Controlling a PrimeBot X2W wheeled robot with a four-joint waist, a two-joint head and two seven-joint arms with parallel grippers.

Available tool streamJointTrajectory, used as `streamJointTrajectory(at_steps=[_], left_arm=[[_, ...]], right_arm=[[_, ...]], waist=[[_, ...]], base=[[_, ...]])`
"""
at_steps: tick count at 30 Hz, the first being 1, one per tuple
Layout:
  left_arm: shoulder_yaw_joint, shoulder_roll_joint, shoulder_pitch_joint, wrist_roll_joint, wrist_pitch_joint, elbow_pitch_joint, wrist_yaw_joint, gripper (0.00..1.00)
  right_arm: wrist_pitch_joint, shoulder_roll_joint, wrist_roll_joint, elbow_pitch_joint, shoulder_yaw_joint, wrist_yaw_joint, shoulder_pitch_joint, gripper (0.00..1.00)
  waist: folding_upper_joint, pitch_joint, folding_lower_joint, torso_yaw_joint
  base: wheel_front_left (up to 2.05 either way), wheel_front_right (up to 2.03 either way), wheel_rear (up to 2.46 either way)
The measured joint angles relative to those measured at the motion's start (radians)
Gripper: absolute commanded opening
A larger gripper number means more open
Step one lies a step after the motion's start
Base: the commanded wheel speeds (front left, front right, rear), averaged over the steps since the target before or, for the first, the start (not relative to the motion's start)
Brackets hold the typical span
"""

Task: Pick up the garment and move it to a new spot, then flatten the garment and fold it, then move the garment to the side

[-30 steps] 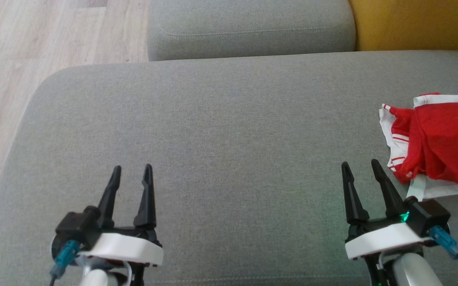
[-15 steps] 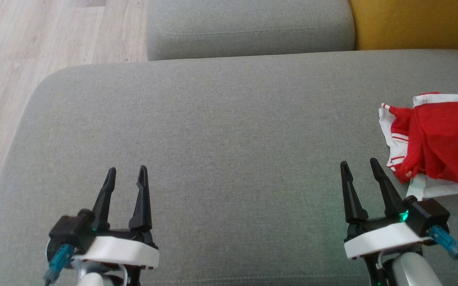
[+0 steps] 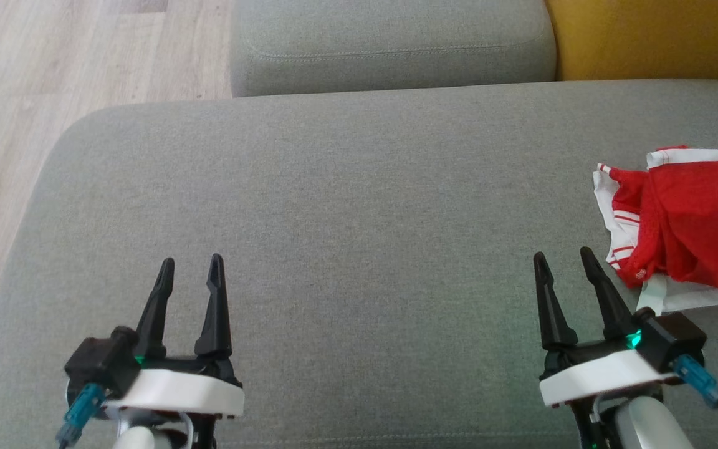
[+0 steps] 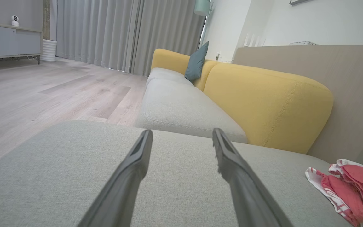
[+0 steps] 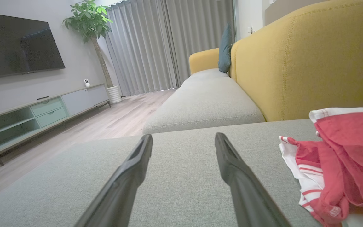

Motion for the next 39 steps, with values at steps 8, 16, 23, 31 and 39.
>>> streamJointTrajectory(at_steps=[8, 16, 23, 31, 39], left_arm=[[0.001, 0.000, 0.002, 0.000, 0.000, -0.004, -0.002, 1.00], [0.002, 0.000, 0.007, -0.025, 0.000, -0.004, -0.002, 1.00], [-0.002, -0.002, 0.047, -0.043, 0.001, 0.064, -0.001, 0.00], [0.001, -0.001, 0.064, -0.127, 0.017, 0.080, -0.007, 0.00], [0.005, 0.001, 0.057, -0.215, 0.036, 0.093, -0.016, 0.00]], right_arm=[[-0.002, 0.000, 0.000, -0.004, 0.001, 0.000, 0.017, 1.00], [-0.002, 0.000, 0.000, -0.004, 0.002, 0.000, 0.017, 1.00], [0.001, 0.001, 0.000, 0.056, 0.003, 0.000, 0.040, 0.00], [0.013, 0.001, 0.090, 0.066, -0.002, 0.000, 0.058, 0.00], [0.032, 0.000, 0.186, 0.066, -0.010, 0.000, 0.057, 0.00]], waist=[[0.0000, -0.002, 0.0000, 0.001], [0.0000, -0.002, 0.0000, -0.003], [0.0000, -0.002, 0.0000, -0.004], [0.0000, 0.000, 0.0000, -0.003], [0.0000, 0.001, 0.0000, -0.002]], base=[[0.00, 0.00, 0.00], [0.00, 0.00, 0.00], [0.00, 0.00, 0.00], [0.00, 0.00, 0.00], [0.00, 0.00, 0.00]])
